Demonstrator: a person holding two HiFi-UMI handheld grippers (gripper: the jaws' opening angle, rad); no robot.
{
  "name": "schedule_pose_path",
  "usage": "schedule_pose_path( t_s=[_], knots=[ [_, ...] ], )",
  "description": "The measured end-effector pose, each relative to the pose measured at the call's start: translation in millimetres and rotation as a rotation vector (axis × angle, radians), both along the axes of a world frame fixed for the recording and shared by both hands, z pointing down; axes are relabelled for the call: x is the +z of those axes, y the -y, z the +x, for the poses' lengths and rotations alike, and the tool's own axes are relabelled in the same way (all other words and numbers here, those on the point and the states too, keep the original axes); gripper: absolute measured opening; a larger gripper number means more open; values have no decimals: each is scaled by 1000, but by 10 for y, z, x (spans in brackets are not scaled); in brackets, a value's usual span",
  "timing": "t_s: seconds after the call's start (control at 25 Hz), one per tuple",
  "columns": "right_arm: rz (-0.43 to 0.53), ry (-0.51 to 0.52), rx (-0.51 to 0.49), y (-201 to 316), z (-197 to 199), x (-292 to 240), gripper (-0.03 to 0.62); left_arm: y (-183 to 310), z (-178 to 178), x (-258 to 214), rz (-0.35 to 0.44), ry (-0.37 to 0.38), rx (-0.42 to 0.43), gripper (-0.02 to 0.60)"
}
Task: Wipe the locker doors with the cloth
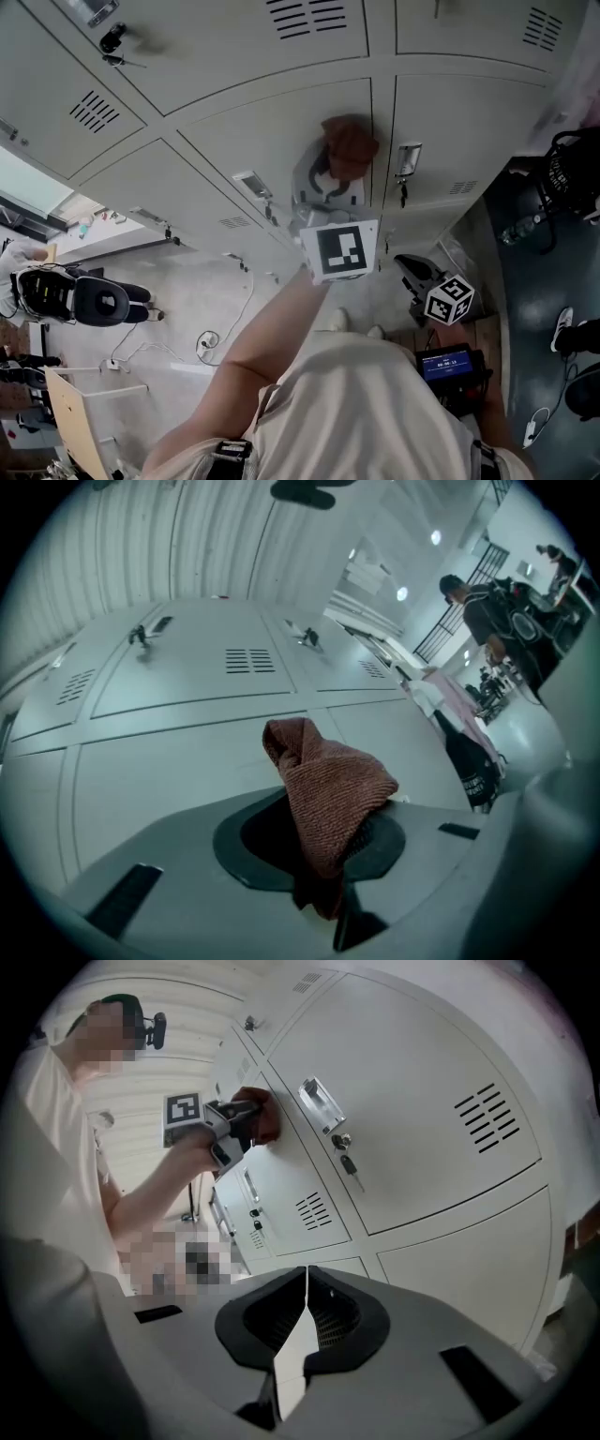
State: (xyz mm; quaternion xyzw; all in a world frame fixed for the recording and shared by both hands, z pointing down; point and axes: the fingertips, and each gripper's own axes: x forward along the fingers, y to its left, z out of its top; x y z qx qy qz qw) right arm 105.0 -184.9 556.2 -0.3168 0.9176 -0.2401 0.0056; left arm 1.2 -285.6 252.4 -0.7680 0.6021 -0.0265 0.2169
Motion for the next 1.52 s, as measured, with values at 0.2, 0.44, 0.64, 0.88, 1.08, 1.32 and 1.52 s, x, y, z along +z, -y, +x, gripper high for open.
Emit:
schedule_pose_path(
  t_s=[0.2, 0.44, 0.64, 0.88, 1.08, 1.32, 1.52],
  knots=[
    [-3, -1, 19, 8, 84, 0, 18, 11, 199, -197, 30, 20, 36, 74],
    [3, 9, 37, 29, 117, -41, 18, -73, -275, -385, 123, -2, -16, 74],
    [9, 2, 36, 112, 93, -57, 18, -195, -1254, -174, 111, -84, -163, 74],
    [14, -3, 1, 186, -62, -79, 18, -335, -2182, -269, 120, -66, -381, 74],
    [11, 2, -13, 140, -166, -57, 18, -386, -2215, -784, 228, -191, -376, 74],
    [2, 12, 11, 99, -76, -16, 18, -267, -1388, -880, 296, -108, -271, 74],
    [-11, 7, 72, -30, 179, 19, 18, -144, -704, -757, 218, -91, -152, 74]
  ],
)
